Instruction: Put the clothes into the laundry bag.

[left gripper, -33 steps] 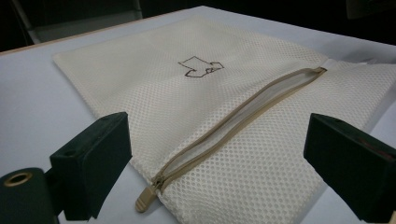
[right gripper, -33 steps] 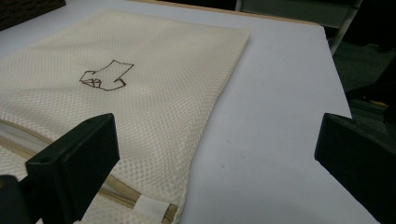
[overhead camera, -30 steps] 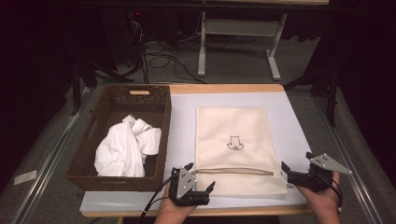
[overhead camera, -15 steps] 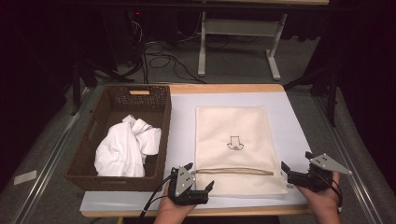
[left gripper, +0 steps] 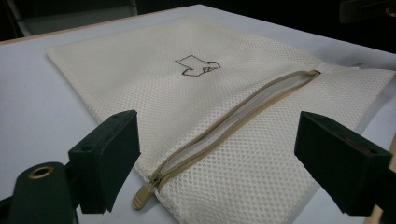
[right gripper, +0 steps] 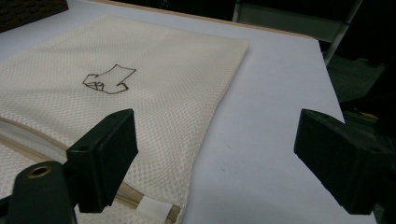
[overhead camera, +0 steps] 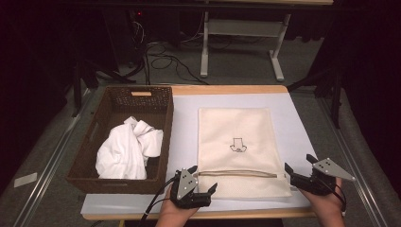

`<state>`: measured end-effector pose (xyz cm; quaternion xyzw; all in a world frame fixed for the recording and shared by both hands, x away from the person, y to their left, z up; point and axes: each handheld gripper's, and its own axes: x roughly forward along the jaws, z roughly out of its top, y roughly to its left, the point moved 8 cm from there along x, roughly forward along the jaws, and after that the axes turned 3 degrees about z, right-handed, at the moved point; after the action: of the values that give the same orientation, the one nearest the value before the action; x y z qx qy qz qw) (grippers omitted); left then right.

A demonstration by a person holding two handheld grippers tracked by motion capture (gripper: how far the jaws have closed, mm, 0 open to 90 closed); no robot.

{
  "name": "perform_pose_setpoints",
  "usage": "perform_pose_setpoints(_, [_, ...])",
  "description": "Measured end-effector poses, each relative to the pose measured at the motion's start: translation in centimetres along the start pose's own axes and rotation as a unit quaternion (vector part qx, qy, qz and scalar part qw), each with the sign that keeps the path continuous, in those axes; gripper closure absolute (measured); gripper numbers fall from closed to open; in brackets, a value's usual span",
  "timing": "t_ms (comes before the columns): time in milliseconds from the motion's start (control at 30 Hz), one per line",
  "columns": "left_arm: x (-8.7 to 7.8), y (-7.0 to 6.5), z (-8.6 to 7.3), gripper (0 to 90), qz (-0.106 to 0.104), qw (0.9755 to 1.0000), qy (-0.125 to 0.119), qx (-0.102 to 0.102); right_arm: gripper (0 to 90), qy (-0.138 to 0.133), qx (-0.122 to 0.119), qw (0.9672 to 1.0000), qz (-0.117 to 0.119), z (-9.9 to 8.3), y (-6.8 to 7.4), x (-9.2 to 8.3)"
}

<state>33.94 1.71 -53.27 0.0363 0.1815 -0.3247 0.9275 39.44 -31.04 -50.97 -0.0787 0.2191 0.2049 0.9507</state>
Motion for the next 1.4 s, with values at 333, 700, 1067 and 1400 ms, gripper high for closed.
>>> perform_pose_setpoints(333, [-0.8,0.9,1.0,8.5,0.019,0.9997,-0.012,0.009,5.1,0.032,-0.009,0.9993,0.016,-1.1,0.4,1.2])
perform_pose_setpoints(700, [-3.0,0.6,3.4,0.3,0.007,0.9992,-0.037,0.014,0.4,0.051,-0.003,0.9985,0.019,-2.2,0.1,2.5])
perform_pose_setpoints(1067, [-7.7,1.6,7.0,0.3,0.018,0.9975,-0.066,-0.014,0.4,0.040,0.008,0.9991,0.014,-2.3,-0.4,2.6])
perform_pose_setpoints(1400, [-10.5,5.8,8.2,0.9,0.075,0.9930,-0.086,-0.033,0.4,0.043,0.011,0.9990,0.011,-2.5,-0.6,2.9])
